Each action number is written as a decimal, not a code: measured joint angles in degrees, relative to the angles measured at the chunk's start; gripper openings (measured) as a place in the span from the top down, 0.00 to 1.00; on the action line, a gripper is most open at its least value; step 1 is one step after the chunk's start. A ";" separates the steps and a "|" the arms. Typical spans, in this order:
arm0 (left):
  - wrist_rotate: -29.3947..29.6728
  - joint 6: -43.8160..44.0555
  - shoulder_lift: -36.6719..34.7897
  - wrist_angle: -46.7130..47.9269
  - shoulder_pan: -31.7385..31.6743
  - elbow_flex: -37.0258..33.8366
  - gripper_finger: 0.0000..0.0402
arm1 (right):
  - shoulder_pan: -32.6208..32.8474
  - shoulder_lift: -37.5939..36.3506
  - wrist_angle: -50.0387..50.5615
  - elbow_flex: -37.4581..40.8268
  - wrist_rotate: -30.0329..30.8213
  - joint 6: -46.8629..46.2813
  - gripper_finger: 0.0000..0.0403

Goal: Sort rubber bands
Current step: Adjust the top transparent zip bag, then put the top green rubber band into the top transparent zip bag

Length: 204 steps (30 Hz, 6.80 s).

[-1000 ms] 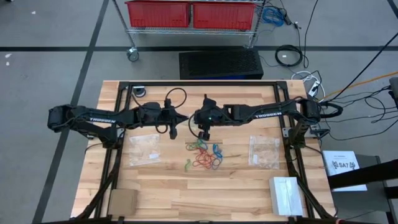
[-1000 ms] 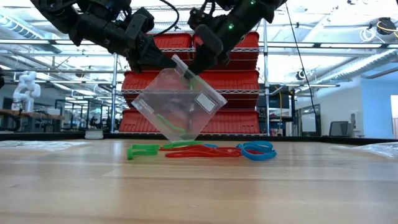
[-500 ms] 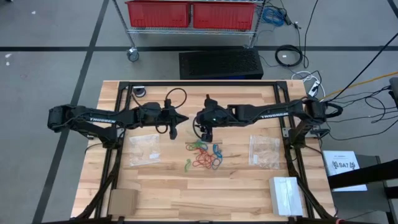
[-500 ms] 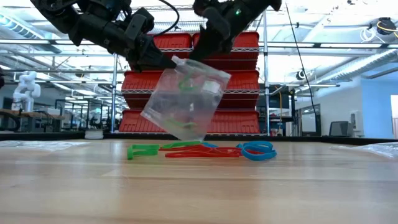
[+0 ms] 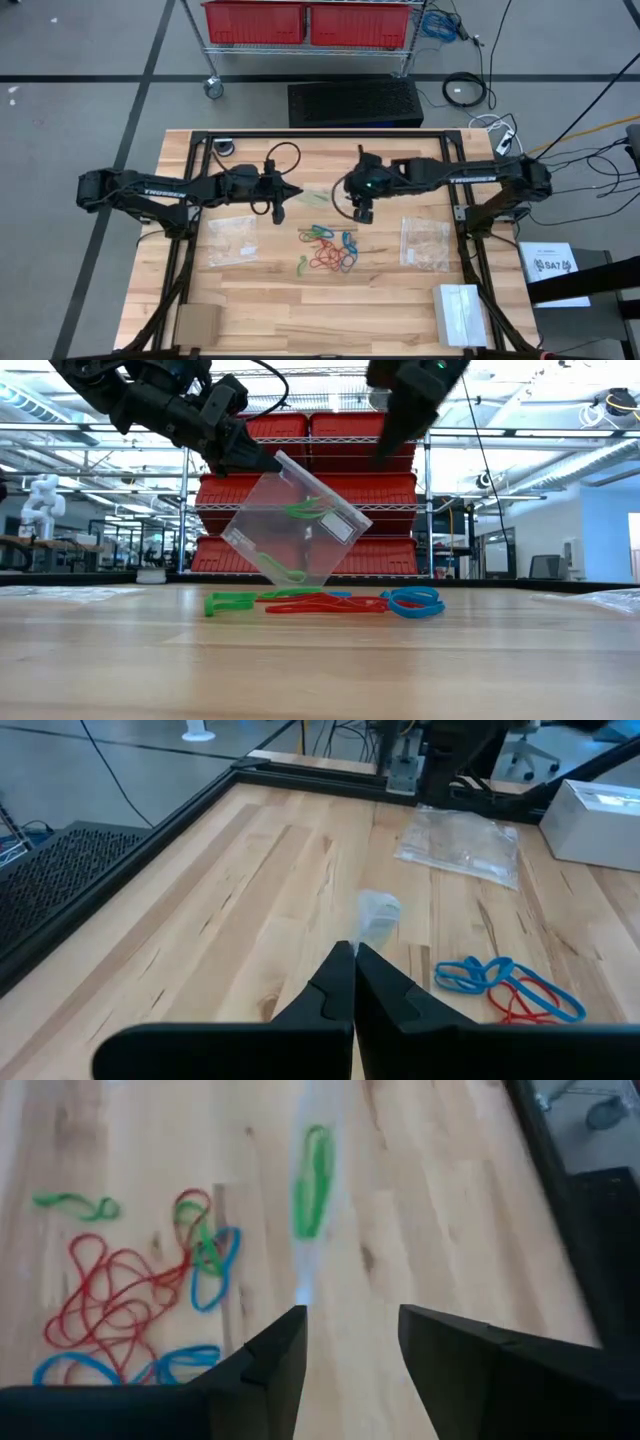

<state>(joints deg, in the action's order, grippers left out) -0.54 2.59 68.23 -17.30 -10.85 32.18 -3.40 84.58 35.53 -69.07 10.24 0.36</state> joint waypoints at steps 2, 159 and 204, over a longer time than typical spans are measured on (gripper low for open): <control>0.00 0.00 0.00 -0.02 0.00 -0.02 1.00 | 0.06 -2.02 -7.98 6.72 -0.09 -0.92 0.62; 8.17 -4.76 -12.39 13.28 -2.20 -0.02 1.00 | 7.66 20.75 -20.97 -19.44 13.41 20.27 1.00; 6.75 -4.85 -12.37 12.68 -1.79 -0.02 1.00 | -2.25 24.87 -15.57 -19.42 4.61 10.75 0.71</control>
<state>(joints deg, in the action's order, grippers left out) 6.22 -2.26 55.86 -4.62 -12.64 32.16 -5.65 109.45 19.97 -88.49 14.85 11.11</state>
